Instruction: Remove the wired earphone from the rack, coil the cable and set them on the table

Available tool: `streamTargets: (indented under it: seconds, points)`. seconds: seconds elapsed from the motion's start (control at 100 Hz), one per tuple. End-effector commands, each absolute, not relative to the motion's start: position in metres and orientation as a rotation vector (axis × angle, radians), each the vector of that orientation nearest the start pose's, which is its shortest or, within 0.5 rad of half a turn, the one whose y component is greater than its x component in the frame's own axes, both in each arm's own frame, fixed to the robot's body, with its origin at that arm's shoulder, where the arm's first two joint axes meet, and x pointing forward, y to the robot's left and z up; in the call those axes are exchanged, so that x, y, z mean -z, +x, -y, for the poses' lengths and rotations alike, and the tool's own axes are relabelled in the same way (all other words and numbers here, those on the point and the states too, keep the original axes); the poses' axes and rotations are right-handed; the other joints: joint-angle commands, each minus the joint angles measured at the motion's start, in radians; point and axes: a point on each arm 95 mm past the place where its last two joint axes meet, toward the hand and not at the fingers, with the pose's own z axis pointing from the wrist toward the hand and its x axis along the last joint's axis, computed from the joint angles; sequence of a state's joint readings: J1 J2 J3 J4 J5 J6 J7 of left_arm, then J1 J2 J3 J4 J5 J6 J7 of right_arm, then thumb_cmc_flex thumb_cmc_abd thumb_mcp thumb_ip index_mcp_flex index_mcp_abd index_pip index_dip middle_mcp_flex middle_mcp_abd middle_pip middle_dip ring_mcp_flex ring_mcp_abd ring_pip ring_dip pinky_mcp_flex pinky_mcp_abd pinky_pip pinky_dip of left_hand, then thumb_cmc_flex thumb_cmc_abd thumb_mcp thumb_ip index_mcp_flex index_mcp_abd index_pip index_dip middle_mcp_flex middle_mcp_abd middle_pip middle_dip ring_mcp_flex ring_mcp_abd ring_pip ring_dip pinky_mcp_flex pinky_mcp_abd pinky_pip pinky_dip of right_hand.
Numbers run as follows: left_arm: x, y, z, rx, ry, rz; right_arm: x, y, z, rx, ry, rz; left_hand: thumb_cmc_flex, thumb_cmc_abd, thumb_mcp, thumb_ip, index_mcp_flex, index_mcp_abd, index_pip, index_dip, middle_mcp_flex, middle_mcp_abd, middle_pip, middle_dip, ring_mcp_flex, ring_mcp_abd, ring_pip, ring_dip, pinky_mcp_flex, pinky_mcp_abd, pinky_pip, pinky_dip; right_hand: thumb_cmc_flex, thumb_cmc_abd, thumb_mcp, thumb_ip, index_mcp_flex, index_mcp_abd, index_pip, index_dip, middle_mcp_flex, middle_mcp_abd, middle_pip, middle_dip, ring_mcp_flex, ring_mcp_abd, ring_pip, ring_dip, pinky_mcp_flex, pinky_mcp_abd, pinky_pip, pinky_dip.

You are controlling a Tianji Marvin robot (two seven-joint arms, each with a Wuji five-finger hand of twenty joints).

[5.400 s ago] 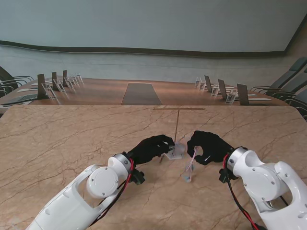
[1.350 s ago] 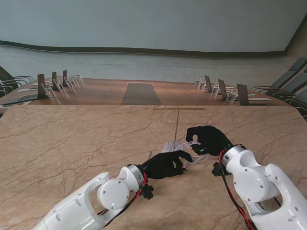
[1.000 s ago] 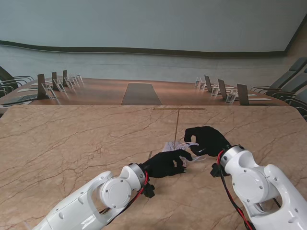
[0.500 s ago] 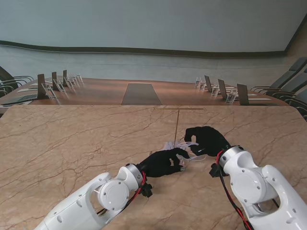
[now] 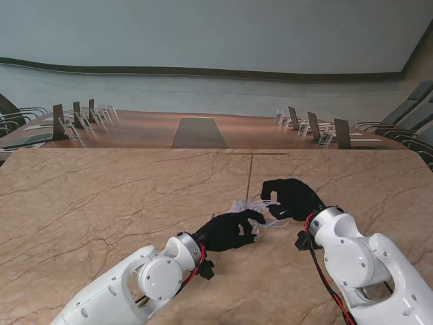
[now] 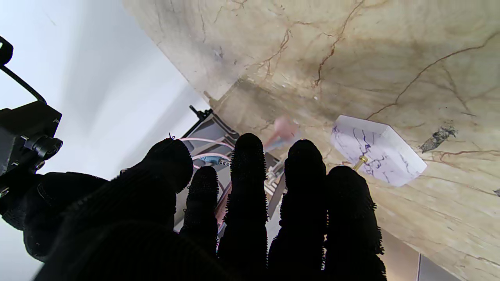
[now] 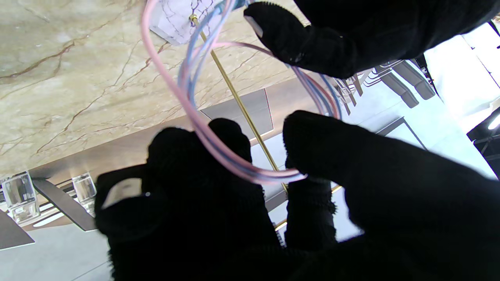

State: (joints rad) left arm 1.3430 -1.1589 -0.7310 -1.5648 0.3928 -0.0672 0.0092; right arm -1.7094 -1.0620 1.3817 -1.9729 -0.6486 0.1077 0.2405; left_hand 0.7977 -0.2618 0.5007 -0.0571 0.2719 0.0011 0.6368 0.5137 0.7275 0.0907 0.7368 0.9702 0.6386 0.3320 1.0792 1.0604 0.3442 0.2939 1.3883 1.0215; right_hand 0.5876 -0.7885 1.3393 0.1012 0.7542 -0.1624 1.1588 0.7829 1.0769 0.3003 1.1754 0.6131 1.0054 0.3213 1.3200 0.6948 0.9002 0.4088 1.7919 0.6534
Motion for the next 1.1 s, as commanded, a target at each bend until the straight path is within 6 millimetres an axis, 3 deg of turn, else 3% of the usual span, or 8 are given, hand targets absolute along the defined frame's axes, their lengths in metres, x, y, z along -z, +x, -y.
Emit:
streamTargets:
  seconds: [0.0, 0.1, 0.31, 0.41, 0.51, 0.57, 0.76, 1.09]
  points:
    - [0.330, 0.364, 0.174, 2.117, -1.588, -1.686, 0.239, 0.366, 0.001, 2.293, -2.076, 1.880, -0.012, -0.021, 0.007, -0.037, 0.007, 0.003, -0.006, 0.000, 0.026, -0.013, 0.021, 0.003, 0.012, -0.005, 0.015, -0.014, 0.008, 0.003, 0.048, -0.005, 0.045, 0.047, 0.021, -0.004, 0.035, -0.021, 0.119, 0.007, -0.001, 0.169, 0.034, 0.004, 0.052, 0.172, 0.084, 0.002, 0.072, -0.083, 0.130, -0.019]
    - [0.329, 0.363, 0.173, 2.138, -1.576, -1.686, 0.240, 0.368, 0.002, 2.286, -2.083, 1.892, 0.010, -0.010, -0.022, -0.041, 0.022, -0.052, 0.020, 0.019, 0.034, -0.011, 0.023, 0.017, 0.011, -0.006, 0.015, -0.016, 0.006, 0.003, 0.047, -0.008, 0.045, 0.047, 0.021, -0.004, 0.035, -0.021, 0.119, 0.007, -0.001, 0.169, 0.034, 0.004, 0.051, 0.172, 0.084, 0.002, 0.072, -0.083, 0.130, -0.020]
    - [0.326, 0.360, 0.168, 2.162, -1.565, -1.665, 0.242, 0.371, 0.004, 2.290, -2.096, 1.889, 0.023, -0.004, -0.045, -0.042, 0.025, -0.036, 0.112, 0.092, 0.041, -0.021, 0.048, 0.047, 0.015, -0.005, 0.021, -0.016, 0.010, 0.004, 0.051, -0.007, 0.045, 0.046, 0.020, -0.005, 0.034, -0.021, 0.120, 0.008, -0.003, 0.170, 0.035, 0.004, 0.047, 0.172, 0.084, 0.003, 0.072, -0.083, 0.131, -0.023]
    - [0.325, 0.358, 0.165, 2.173, -1.556, -1.645, 0.241, 0.372, 0.006, 2.304, -2.099, 1.878, 0.093, -0.003, -0.153, -0.049, 0.010, -0.016, 0.246, 0.180, 0.052, -0.032, 0.077, 0.059, 0.026, -0.010, 0.029, -0.020, 0.021, -0.001, 0.059, -0.008, 0.046, 0.047, 0.020, -0.005, 0.035, -0.020, 0.120, 0.008, -0.003, 0.171, 0.036, 0.004, 0.046, 0.173, 0.085, 0.005, 0.072, -0.083, 0.131, -0.024]
    - [0.325, 0.356, 0.162, 2.165, -1.564, -1.650, 0.240, 0.372, 0.008, 2.317, -2.097, 1.874, 0.199, 0.015, -0.327, -0.014, 0.046, -0.025, 0.393, 0.231, 0.093, -0.028, 0.124, 0.003, 0.053, 0.003, 0.041, -0.026, 0.046, 0.015, 0.074, -0.011, 0.048, 0.046, 0.020, -0.005, 0.035, -0.019, 0.121, 0.008, -0.003, 0.172, 0.036, 0.004, 0.047, 0.173, 0.086, 0.005, 0.072, -0.083, 0.132, -0.025]
    - [0.327, 0.355, 0.161, 2.147, -1.576, -1.672, 0.239, 0.373, 0.009, 2.322, -2.094, 1.872, 0.212, 0.022, -0.344, -0.010, 0.071, -0.028, 0.417, 0.246, 0.121, -0.028, 0.137, -0.004, 0.073, 0.009, 0.049, -0.026, 0.065, 0.024, 0.084, -0.010, 0.049, 0.046, 0.021, -0.005, 0.035, -0.018, 0.121, 0.008, -0.003, 0.174, 0.036, 0.004, 0.047, 0.173, 0.086, 0.005, 0.072, -0.083, 0.132, -0.025]
    - [0.335, 0.354, 0.163, 2.090, -1.623, -1.725, 0.235, 0.373, 0.010, 2.338, -2.075, 1.871, 0.235, 0.040, -0.369, -0.007, 0.163, -0.014, 0.407, 0.237, 0.198, -0.009, 0.133, -0.013, 0.133, 0.035, 0.064, -0.038, 0.123, 0.059, 0.116, -0.018, 0.050, 0.046, 0.019, -0.006, 0.036, -0.017, 0.121, 0.008, -0.002, 0.174, 0.036, 0.003, 0.047, 0.173, 0.086, 0.006, 0.072, -0.083, 0.132, -0.026]
    - [0.338, 0.355, 0.174, 2.071, -1.661, -1.782, 0.231, 0.371, 0.011, 2.349, -2.043, 1.875, 0.282, 0.073, -0.432, 0.005, 0.241, 0.028, 0.219, 0.094, 0.192, 0.021, 0.004, -0.098, 0.110, 0.044, 0.005, -0.071, 0.096, 0.066, 0.091, -0.050, 0.052, 0.046, 0.020, -0.007, 0.036, -0.014, 0.121, 0.008, -0.002, 0.176, 0.036, 0.003, 0.047, 0.173, 0.086, 0.006, 0.071, -0.082, 0.133, -0.028]
